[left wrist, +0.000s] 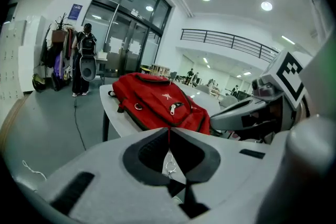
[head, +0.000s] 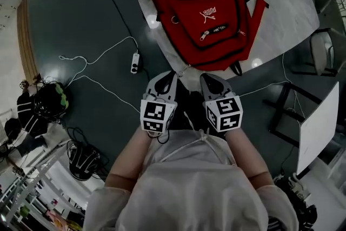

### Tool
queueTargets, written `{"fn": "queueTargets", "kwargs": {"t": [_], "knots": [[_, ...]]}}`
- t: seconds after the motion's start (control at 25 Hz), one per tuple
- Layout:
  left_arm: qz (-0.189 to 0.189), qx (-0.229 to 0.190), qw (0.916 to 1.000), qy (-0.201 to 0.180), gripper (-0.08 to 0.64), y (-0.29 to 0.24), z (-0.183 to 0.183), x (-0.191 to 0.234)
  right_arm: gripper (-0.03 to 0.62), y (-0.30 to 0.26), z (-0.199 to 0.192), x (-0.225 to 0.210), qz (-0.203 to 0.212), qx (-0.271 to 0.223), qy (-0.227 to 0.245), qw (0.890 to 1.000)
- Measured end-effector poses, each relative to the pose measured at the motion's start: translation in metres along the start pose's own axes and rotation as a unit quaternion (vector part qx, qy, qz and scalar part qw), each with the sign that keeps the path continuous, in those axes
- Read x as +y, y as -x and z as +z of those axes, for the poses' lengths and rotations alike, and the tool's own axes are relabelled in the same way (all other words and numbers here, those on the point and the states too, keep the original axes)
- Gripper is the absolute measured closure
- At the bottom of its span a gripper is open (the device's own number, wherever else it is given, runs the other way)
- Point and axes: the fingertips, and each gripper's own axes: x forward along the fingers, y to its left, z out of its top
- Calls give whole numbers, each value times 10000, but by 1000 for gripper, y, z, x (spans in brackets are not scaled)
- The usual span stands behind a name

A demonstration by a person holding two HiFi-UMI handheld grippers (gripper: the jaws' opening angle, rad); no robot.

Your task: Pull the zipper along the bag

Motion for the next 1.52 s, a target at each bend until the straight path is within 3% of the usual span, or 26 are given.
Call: {"fn": "queueTargets", "kwargs": {"t": [0.2, 0.4, 0.52, 0.96, 1.12, 1.32, 1.52], "knots": [[-74, 478, 9986, -230, 537, -27, -42, -8, 565, -35, -30, -24, 85, 598, -18, 9982], [93, 920, 9957, -34, 534, -46, -68, -6, 565, -65, -51, -40, 227, 1056, 90, 9941], [81, 1248, 9921, 52, 422, -57, -84, -10, 565, -77, -59, -47, 328, 1223, 119, 9919], [222, 1769, 9836, -283, 423, -83, -94, -15, 565, -90, -65, -49, 404, 1645, 578, 9839], [463, 1909, 9797, -413, 428, -87, -96, -9, 565, -92, -61, -44, 369, 1734, 784, 9810], [291, 2129, 9741, -708, 525, -92, -99, -19, 565, -93, -66, -48, 495, 1851, 777, 9784], [124, 2160, 9761, -209, 535, -91, -100, -16, 565, -95, -66, -47, 565, 1902, 790, 9769]]}}
